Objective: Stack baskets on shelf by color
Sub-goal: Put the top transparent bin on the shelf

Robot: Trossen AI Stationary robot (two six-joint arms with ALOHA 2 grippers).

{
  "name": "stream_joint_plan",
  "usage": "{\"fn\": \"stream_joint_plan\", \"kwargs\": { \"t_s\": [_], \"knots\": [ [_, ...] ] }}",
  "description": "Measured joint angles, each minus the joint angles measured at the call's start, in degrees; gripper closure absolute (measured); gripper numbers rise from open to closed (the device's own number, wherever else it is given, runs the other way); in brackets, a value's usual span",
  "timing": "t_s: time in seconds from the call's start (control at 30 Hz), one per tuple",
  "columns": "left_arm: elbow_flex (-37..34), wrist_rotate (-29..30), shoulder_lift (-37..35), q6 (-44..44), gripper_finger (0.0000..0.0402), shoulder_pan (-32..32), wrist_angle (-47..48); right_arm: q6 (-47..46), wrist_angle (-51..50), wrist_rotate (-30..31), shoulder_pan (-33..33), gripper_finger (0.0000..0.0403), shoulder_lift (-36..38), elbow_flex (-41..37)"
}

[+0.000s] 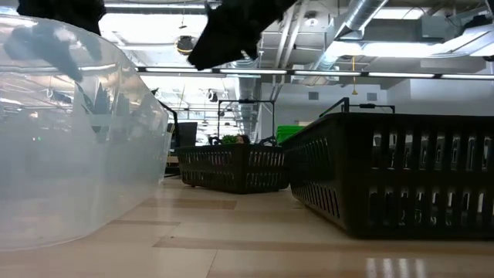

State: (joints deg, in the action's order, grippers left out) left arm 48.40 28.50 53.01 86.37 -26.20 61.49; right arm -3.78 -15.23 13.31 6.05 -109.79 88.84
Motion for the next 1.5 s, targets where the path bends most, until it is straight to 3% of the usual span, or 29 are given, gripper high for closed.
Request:
{"fn": "stream_joint_plan", "kwargs": {
  "t_s": [0.27,0.6,0.87,1.1,1.3,1.5],
  "knots": [
    [0.0,0.9,3.9,14.1,0.0136,0.2,16.1,-2.0,0.4,-3.8,-0.9,0.0238,-1.1,3.0],
    [-7.2,0.8,4.8,17.4,0.0136,0.4,12.6,-2.2,-3.2,-4.3,0.1,0.0241,-0.7,5.9],
    [-9.0,0.2,5.1,12.4,0.0136,2.7,5.6,-2.2,-6.9,-4.5,1.5,0.0242,-0.7,6.4],
    [-10.2,-5.7,8.4,9.3,0.0136,7.0,2.8,-2.0,-7.9,-4.5,1.9,0.0242,-0.7,6.4],
    [-6.1,-7.6,13.3,1.2,0.0136,11.3,2.6,-2.2,-8.2,-4.5,1.8,0.0242,-0.7,6.4],
    [-1.9,-9.4,18.5,-3.0,0.0136,15.2,14.3,-2.2,-8.5,-4.5,1.9,0.0242,-0.7,6.4]
  ]
}}
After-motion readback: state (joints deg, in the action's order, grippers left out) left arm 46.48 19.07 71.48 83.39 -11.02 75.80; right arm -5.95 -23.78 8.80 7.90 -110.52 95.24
